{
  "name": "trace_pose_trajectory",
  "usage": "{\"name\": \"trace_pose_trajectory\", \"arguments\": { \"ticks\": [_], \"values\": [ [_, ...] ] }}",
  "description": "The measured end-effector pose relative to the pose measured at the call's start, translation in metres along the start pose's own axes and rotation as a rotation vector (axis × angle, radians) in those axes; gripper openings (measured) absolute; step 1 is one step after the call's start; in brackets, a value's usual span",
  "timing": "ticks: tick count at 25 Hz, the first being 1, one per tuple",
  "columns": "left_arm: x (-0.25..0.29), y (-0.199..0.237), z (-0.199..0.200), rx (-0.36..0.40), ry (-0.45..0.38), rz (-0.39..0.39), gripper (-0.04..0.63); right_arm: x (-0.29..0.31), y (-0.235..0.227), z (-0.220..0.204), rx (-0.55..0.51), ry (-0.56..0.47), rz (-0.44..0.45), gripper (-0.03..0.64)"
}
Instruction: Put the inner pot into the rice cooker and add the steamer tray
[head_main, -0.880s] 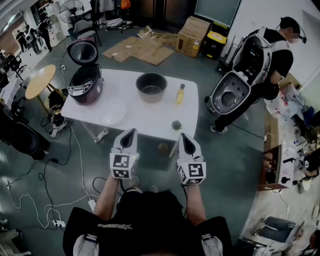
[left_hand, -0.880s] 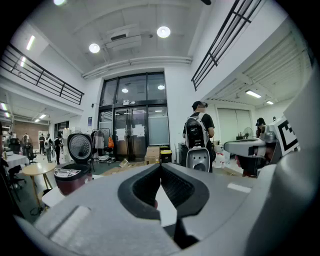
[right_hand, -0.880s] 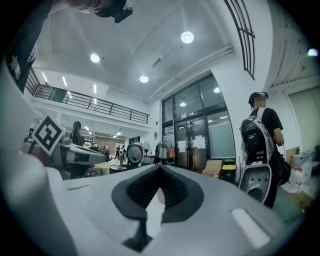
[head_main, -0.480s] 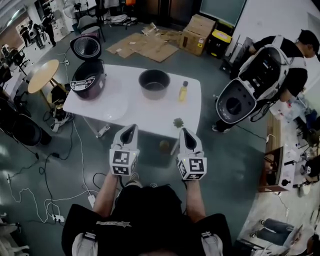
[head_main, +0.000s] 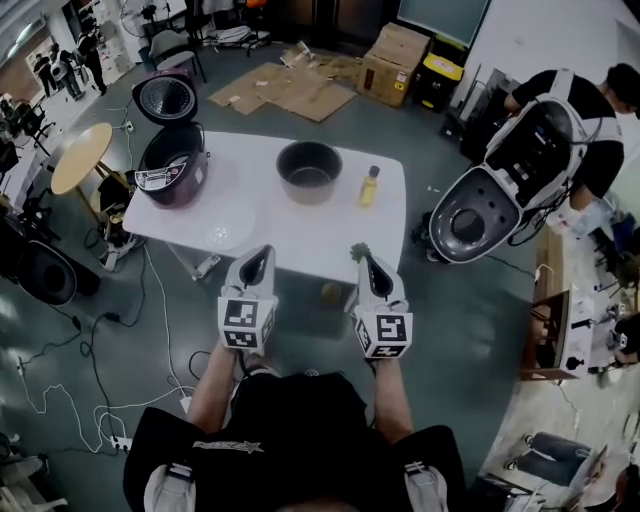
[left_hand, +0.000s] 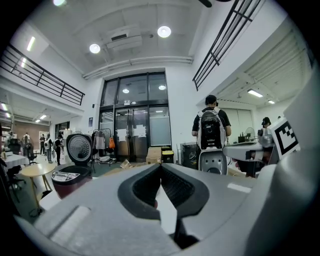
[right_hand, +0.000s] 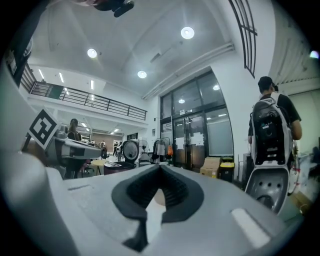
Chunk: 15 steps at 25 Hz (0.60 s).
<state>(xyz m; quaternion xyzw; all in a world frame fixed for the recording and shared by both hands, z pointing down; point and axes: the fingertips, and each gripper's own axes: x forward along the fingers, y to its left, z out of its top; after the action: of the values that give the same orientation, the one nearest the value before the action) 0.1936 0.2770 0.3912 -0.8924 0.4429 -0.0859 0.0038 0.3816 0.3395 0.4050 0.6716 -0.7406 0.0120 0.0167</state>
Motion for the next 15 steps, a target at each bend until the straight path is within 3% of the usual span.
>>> {"name": "trace_pose_trajectory", "arguments": {
  "ticks": [9,15],
  "values": [
    [0.057,0.060,-0.003,0.001,0.003,-0.059,0.009,0.071,0.010,-0.002,0.004,0.016,-0.068,0.003],
    [0.090,0.113,-0.007,0.002,0.014,-0.137,0.011,0.117,0.032,-0.003,0.007,0.046,-0.155,0.003]
  ]
}}
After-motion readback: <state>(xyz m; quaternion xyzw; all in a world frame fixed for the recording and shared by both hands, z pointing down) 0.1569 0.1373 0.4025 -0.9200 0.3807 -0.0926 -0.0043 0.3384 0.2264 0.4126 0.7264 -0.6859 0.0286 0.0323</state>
